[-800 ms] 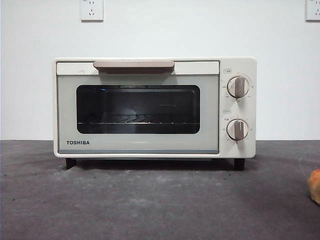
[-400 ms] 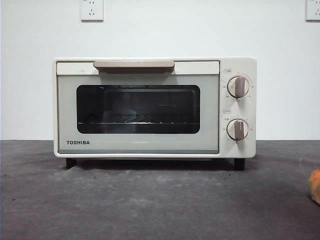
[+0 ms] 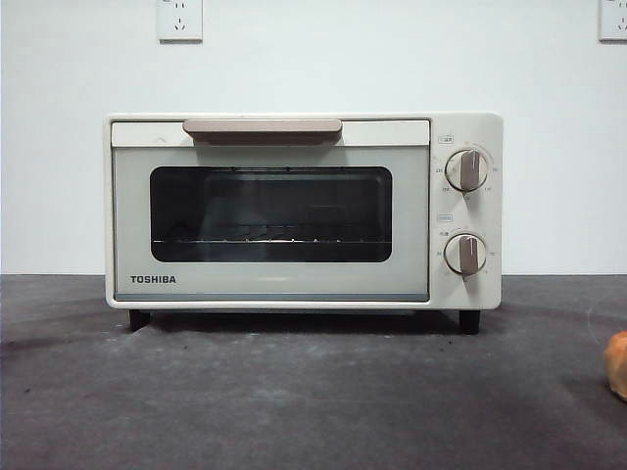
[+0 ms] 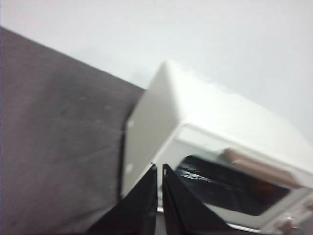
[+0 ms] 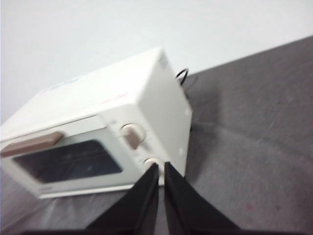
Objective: The left arm flap open the oven, the right arm pick bread and place it into oven, the left arm flap close the oven
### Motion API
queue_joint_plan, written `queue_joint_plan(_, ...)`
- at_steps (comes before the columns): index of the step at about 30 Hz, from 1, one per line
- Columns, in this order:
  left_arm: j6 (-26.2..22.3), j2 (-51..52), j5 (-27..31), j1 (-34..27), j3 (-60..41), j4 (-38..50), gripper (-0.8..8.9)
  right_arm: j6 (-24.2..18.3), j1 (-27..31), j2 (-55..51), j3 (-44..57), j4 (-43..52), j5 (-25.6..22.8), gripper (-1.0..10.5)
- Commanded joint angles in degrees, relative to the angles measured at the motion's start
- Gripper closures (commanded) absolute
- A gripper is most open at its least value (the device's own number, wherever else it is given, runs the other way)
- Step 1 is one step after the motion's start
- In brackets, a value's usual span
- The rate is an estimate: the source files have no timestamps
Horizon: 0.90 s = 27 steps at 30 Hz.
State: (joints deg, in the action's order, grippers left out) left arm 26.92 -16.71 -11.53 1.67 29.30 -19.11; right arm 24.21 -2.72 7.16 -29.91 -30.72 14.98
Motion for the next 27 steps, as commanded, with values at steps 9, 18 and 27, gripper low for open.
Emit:
queue_joint_plan(9, -8.2, -13.6, -8.0, 6.4, 20.3, -11.8, 7.97, -11.3, -0.5, 13.4, -19.4, -15.2, 10.6, 9.3)
queue_joint_plan(18, -11.6, -17.9, -20.2, 14.3, 24.1, -15.0, 7.97, -13.1, -6.6, 20.6, -25.8, -18.7, 15.0, 9.3)
queue_joint_plan(27, -15.5, -17.9, -24.6, 16.8, 24.1, -16.4, 7.88, -14.4, -8.0, 20.8, -25.8, -19.0, 15.0, 9.3)
